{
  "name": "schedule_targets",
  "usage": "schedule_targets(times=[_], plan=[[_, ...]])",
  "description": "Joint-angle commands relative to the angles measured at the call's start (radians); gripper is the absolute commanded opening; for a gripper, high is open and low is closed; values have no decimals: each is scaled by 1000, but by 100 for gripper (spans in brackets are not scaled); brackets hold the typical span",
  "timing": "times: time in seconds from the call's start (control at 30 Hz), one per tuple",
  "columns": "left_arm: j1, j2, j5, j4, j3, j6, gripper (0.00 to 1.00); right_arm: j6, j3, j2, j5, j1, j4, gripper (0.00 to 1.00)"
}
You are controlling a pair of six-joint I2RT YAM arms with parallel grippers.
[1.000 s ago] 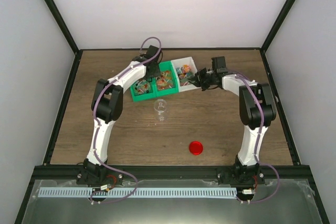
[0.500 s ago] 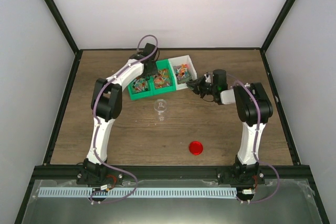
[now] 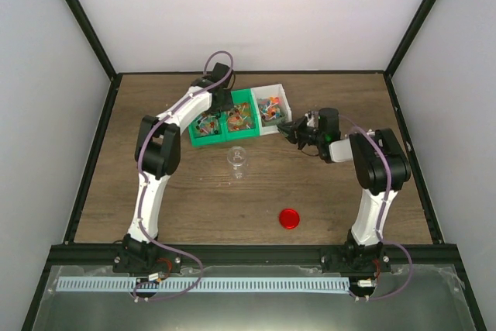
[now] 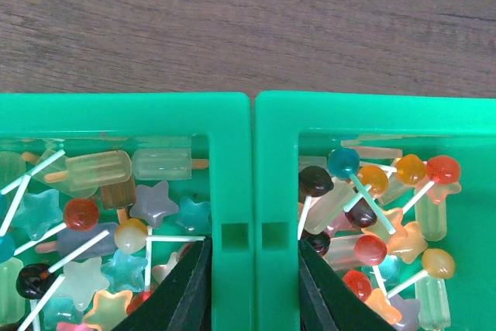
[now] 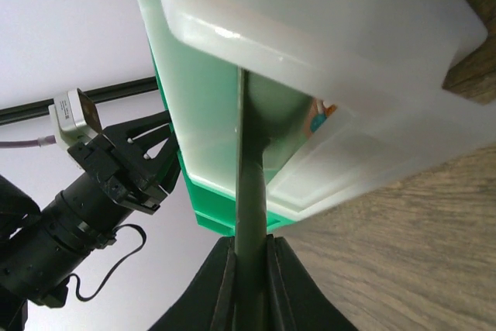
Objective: Pack the candies
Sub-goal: Scoop the fake candies from the storage box.
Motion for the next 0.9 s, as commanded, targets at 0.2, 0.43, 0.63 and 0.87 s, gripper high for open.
schedule_targets(times=[0.2,0.43,0.63,0.87], plan=[[-2,73,134,-56,-28,-40,4,54,-75,-54,-56,1,168,1],[11,65,145,-54,-37,-44,4,73,-112,-74,-52,1,234,1],[17,63,156,-51,-41,-47,4,87,-114,-81,-55,1,300,1],[21,57,167,-48,-42,-46,4,86,-115,-102,-57,-7,323,1]])
